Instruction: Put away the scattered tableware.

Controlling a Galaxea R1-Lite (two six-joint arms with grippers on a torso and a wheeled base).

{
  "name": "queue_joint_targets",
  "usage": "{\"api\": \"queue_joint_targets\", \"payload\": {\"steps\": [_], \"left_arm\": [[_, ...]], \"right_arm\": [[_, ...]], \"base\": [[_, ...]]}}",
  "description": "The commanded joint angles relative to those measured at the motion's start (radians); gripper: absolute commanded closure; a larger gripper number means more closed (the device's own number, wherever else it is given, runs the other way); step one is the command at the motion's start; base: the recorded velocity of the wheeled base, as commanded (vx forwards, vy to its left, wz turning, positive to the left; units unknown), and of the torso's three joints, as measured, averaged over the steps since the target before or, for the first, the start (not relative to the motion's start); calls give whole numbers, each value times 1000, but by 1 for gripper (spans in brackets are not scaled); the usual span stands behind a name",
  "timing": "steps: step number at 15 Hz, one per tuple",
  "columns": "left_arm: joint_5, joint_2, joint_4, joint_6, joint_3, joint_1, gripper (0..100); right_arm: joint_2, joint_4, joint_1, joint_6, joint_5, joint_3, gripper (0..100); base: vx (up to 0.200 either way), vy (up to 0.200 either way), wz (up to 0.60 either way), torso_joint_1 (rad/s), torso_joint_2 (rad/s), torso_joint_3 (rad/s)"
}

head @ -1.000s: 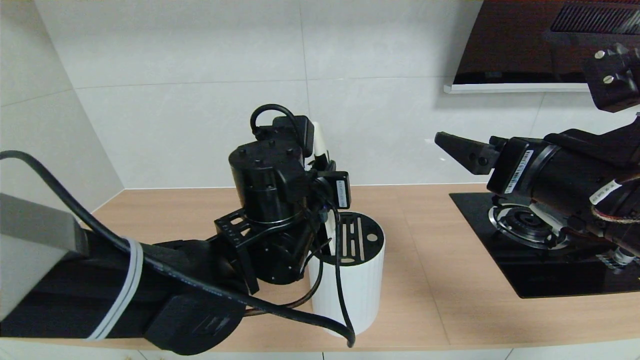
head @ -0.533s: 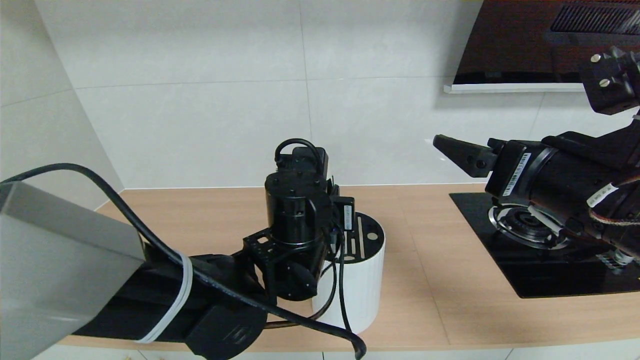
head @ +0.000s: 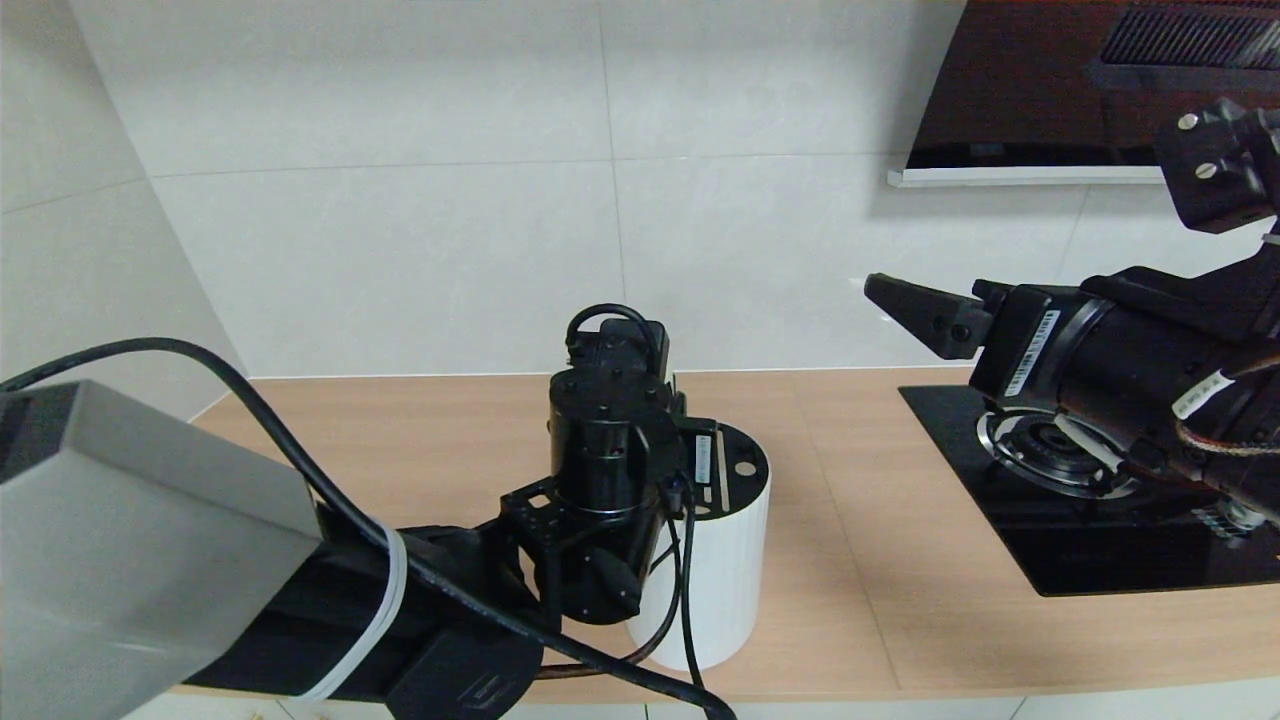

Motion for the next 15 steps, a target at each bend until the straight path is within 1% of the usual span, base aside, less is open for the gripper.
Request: {"api": "queue_joint_targets", "payload": {"steps": [1,4,5,14,15], "left_arm": [[0,0,-1,-1,7,0,100],[2,2,-1,-1,11,-2,100],[0,2,-2,-1,11,-6,0],[0,-14,-31,-2,10,-6,0],[-1,-52,-50,-2,11,-3,0]], "right_arm": [[2,-1,0,0,0,0,0],[5,-2,0,0,5,3,0],[7,-4,0,0,5,5,0],[7,-4,0,0,5,6,0],[7,-5,0,0,6,6,0]], "base": [[0,0,0,0,0,0],[0,0,0,0,0,0],[0,0,0,0,0,0],[0,0,0,0,0,0],[0,0,0,0,0,0]]}}
